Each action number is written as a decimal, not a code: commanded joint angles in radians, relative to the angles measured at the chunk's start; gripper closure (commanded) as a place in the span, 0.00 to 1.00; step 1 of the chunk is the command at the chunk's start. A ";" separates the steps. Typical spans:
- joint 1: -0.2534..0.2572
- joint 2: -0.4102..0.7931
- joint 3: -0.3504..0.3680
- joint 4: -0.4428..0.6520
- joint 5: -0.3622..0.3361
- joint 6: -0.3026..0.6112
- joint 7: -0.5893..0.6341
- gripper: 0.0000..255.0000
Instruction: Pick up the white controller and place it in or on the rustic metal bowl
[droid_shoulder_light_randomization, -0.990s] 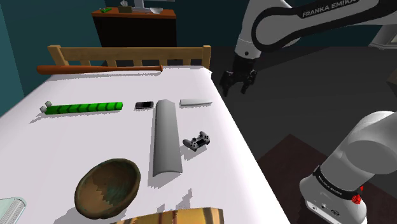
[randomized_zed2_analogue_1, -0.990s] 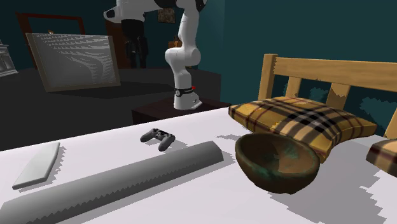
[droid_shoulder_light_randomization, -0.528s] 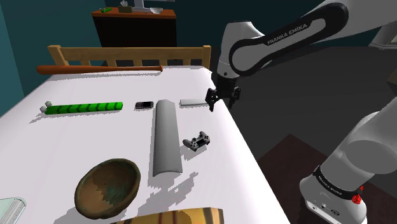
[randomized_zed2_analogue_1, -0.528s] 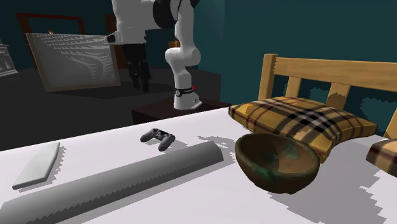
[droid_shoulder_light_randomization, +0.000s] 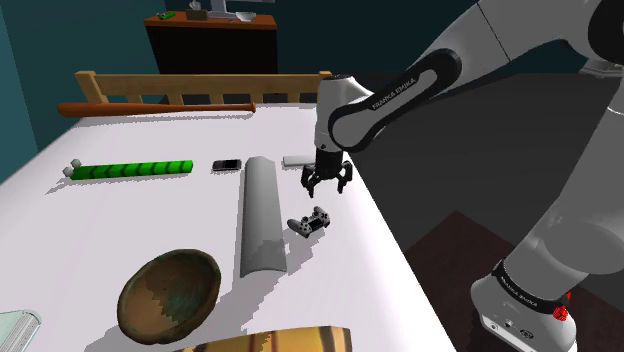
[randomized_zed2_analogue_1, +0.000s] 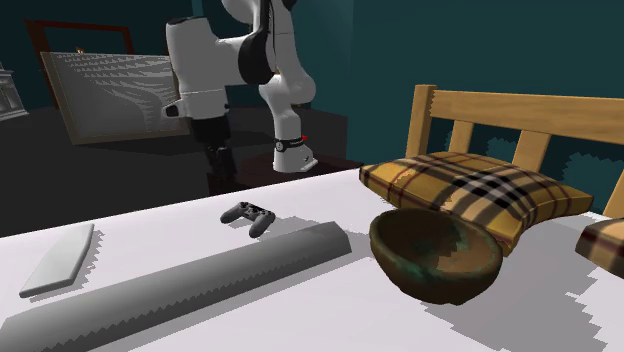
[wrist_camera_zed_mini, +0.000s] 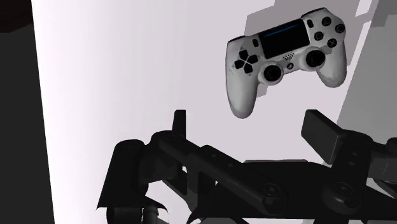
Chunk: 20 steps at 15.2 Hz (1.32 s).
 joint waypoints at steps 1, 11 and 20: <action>0.019 0.078 -0.004 0.028 -0.030 0.031 0.052 0.00; 0.043 0.178 -0.025 0.024 -0.072 0.126 0.088 0.00; 0.043 0.177 -0.025 0.024 -0.072 0.126 0.088 1.00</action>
